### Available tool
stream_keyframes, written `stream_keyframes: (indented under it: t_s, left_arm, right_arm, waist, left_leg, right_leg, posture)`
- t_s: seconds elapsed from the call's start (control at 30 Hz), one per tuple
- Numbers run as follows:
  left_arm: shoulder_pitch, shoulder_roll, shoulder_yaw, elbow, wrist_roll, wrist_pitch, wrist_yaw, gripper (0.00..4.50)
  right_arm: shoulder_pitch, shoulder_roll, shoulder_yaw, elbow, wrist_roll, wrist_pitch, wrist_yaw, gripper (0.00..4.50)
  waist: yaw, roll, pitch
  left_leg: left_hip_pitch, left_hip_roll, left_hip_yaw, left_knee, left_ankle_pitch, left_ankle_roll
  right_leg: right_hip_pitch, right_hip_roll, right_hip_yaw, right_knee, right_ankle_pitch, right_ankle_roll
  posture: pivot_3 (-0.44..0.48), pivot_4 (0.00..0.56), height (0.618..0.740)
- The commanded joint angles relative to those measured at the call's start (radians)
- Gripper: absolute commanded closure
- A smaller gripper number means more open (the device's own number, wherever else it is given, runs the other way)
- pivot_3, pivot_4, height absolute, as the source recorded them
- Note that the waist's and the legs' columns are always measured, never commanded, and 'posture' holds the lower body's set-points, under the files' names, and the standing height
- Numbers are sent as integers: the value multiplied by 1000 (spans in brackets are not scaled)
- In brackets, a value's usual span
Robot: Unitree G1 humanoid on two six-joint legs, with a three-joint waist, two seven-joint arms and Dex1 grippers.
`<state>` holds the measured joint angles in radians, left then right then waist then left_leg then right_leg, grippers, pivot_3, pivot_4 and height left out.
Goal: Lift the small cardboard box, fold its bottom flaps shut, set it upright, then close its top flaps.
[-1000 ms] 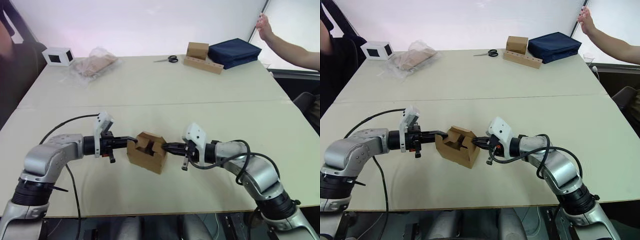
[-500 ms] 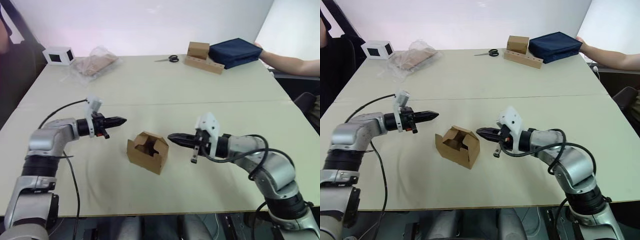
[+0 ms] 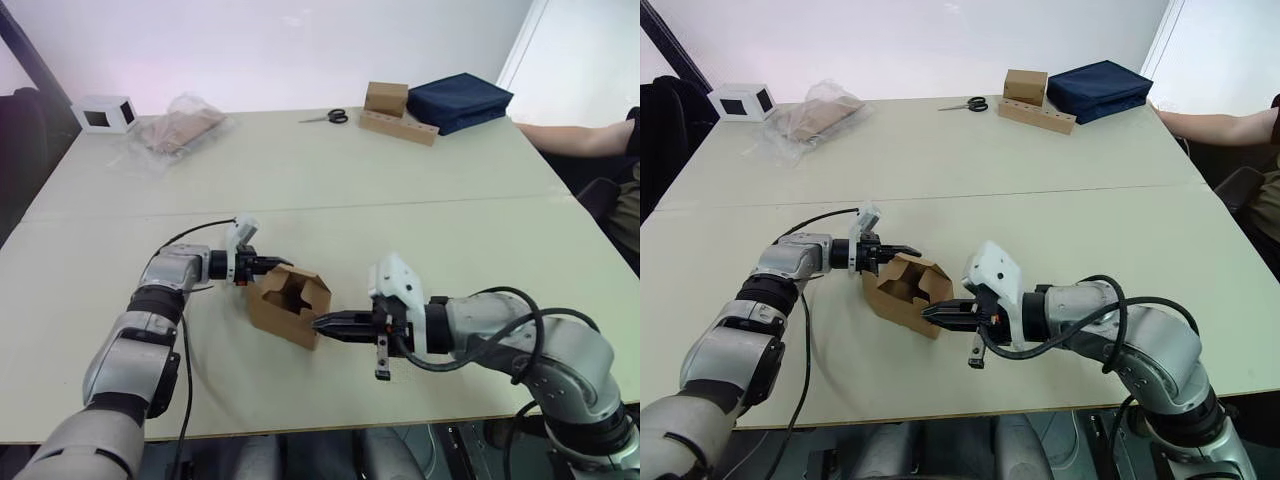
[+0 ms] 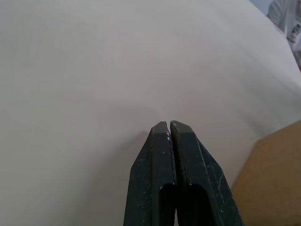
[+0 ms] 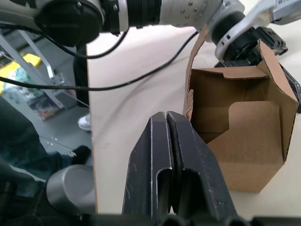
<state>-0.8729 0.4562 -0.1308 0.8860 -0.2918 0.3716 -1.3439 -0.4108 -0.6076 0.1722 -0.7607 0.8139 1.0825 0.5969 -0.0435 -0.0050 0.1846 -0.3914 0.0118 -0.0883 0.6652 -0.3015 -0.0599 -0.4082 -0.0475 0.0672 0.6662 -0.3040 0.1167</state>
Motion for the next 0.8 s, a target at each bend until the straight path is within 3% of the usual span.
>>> stream_keyframes:
  t_s: [0.03, 0.4, 0.8]
  left_arm:
    - [32, 23, 32, -115, -21, 54, -27, 4448]
    - [190, 55, 58, -436, -80, 223, 3, 4448]
    - [241, 70, 70, -556, -123, 291, 43, 4448]
  right_arm:
    - [-34, 14, 46, 4, -46, -20, -25, 4500]
    - [-72, 25, 96, 47, -132, -53, -36, 4500]
    - [-62, 32, 133, 95, -204, -97, -10, 4500]
  waist:
    - [0, 0, 0]
    - [2, 0, 0]
    - [1, 0, 0]
  left_leg:
    - [0, 0, 0, 0, 0, 0]
    - [0, 0, -1, 0, 0, 0]
    - [0, 0, -1, 0, 0, 0]
  right_leg:
    - [0, 0, 0, 0, 0, 0]
    - [0, -1, 0, 0, 0, 0]
    - [0, 0, 0, 0, 0, 0]
  posture:
    - [0, 150, 740]
    - [0, 150, 740]
    - [0, 150, 740]
